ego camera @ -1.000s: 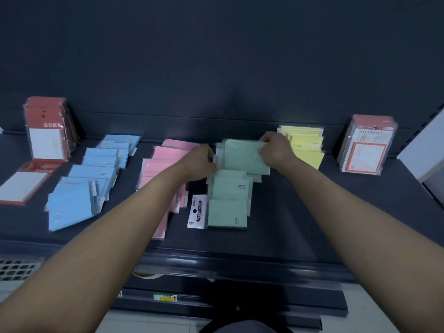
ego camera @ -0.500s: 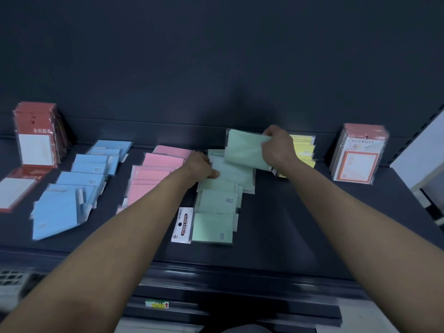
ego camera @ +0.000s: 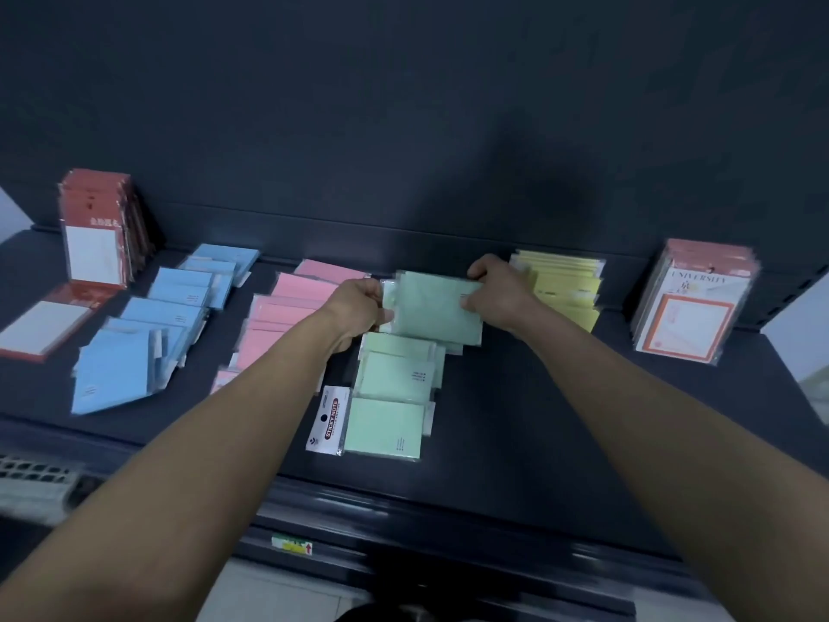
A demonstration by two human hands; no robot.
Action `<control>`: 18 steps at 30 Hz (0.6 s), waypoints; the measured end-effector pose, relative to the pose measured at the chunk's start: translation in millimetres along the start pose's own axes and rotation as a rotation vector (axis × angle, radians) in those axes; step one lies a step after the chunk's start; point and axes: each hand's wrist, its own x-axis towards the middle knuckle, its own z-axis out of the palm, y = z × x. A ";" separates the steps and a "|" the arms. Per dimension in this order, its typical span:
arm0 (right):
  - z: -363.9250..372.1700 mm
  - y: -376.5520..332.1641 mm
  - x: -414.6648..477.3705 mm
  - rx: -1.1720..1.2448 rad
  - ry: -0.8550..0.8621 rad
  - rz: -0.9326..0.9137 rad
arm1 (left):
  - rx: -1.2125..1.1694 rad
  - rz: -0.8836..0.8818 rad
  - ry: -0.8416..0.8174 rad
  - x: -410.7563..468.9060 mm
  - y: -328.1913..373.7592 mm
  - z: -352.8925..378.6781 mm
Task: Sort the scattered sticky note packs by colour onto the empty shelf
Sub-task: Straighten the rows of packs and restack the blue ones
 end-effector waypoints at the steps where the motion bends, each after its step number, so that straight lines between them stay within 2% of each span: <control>1: -1.1 -0.8 -0.6 -0.008 -0.010 -0.001 | -0.010 -0.001 -0.018 1.5 -0.1 -0.3; 5: -11.3 -6.4 -3.6 -0.053 0.031 -0.008 | -0.136 -0.016 -0.120 3.9 8.9 0.1; 13: -12.3 -22.3 -14.6 -0.128 -0.026 0.044 | -0.090 0.056 -0.226 14.0 21.0 -5.8; 16: -24.8 -31.3 -18.6 -0.139 0.016 0.089 | -0.031 0.074 -0.145 27.1 21.7 -14.1; 18: -34.0 -35.8 -19.6 -0.162 0.070 0.132 | 0.154 0.146 -0.083 40.1 19.1 -16.6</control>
